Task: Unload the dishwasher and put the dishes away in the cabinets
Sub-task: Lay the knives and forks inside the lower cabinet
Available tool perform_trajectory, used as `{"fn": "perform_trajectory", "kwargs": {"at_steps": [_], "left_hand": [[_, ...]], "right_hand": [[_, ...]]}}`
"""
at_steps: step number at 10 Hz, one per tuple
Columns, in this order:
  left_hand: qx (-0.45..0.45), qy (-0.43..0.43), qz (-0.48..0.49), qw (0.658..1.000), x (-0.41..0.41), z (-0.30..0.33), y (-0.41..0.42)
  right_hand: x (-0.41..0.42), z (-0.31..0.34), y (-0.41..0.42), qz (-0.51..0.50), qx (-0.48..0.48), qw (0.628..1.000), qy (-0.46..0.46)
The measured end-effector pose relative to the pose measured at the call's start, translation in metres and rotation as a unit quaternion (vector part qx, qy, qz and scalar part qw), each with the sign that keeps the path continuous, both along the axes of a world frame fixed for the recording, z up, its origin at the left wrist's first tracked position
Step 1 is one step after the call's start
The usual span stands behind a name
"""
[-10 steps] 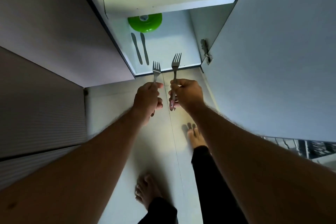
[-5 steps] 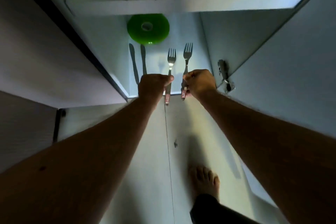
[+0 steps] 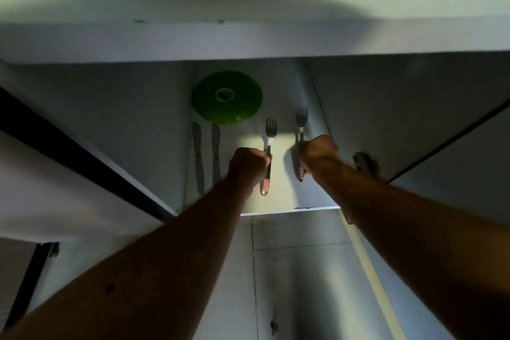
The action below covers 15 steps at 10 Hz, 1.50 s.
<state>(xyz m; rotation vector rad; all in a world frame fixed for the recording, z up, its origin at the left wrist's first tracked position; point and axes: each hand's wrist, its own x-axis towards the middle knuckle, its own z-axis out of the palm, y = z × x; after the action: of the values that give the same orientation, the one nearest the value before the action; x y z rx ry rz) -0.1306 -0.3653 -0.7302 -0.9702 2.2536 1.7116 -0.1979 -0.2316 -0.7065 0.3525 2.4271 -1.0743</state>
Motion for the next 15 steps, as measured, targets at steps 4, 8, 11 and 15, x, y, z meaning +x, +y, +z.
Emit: {"fn": "perform_trajectory", "kwargs": {"at_steps": [4, 8, 11, 15], "left_hand": [[-0.128, 0.074, 0.007, 0.989, -0.038, -0.015, 0.028], [-0.123, 0.088, 0.004, 0.989, -0.051, -0.021, 0.036], [-0.049, 0.135, -0.029, 0.989, -0.036, -0.029, 0.03], [-0.104, 0.132, -0.085, 0.982, -0.032, -0.031, 0.03]], "right_hand": [[-0.013, -0.034, 0.025, 0.01, 0.02, 0.992, 0.124], [-0.006, -0.018, 0.022, 0.02, 0.082, 0.991, 0.102], [-0.012, -0.041, 0.024, -0.012, 0.07, 0.977, 0.203], [-0.01, -0.044, 0.027, -0.011, 0.056, 0.987, 0.15]]}}
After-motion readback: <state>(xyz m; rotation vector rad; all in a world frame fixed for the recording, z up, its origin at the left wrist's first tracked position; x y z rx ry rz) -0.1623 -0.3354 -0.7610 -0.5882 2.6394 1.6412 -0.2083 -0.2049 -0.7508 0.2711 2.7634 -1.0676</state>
